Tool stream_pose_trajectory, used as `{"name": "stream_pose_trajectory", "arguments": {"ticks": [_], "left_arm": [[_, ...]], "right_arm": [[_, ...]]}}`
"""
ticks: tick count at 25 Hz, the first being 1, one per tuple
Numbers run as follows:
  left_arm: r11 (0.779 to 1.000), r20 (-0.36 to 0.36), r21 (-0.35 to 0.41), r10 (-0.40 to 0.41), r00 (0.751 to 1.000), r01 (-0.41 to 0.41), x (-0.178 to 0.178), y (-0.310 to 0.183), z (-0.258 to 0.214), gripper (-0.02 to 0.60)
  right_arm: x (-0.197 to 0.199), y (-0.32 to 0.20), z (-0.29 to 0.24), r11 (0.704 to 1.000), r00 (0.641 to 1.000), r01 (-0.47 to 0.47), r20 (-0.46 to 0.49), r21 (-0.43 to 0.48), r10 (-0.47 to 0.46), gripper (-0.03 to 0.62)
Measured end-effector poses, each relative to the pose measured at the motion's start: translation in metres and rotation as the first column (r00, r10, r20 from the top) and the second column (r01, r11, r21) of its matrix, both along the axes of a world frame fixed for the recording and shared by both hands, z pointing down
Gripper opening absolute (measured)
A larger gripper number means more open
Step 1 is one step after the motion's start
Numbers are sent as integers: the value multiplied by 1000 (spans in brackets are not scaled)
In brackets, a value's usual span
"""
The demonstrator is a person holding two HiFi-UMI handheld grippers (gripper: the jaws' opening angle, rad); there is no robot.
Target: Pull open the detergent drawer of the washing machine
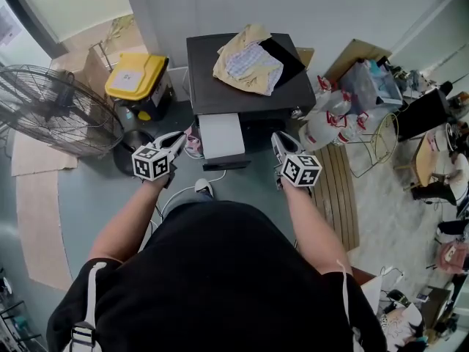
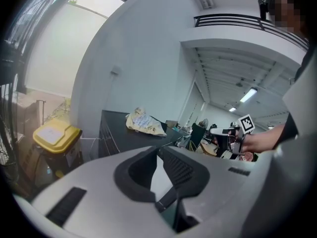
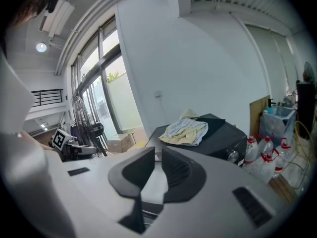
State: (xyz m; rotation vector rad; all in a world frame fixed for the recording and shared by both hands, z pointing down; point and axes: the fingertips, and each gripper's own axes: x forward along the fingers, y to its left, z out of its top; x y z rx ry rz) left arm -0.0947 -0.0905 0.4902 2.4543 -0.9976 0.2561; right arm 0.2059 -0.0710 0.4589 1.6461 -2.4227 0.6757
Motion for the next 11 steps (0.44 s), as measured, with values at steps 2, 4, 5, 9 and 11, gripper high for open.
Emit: {"name": "stream_pose_trajectory", "arguments": {"ticks": [2, 4, 5, 9, 11], "left_arm": [[1000, 3, 0, 6, 1000, -6, 3, 2, 0, 44], [1000, 4, 2, 8, 1000, -8, 6, 3, -1, 41], [1000, 4, 4, 8, 1000, -8, 8, 3, -2, 40], [1000, 4, 7, 10, 1000, -10, 11, 5, -4, 32], [1000, 2, 6, 13, 1000, -13, 12, 7, -3, 31]], "right_arm": [[0, 2, 0, 1000, 1000, -1, 0, -1, 1, 44], [1, 3, -1, 1000, 1000, -2, 1, -1, 2, 43], [1, 2, -2, 1000, 1000, -1, 3, 0, 1, 43], [-1, 4, -3, 1000, 1000, 3, 6, 1, -3, 41], [-1, 6, -2, 1000, 1000, 3, 4, -1, -3, 41]]}}
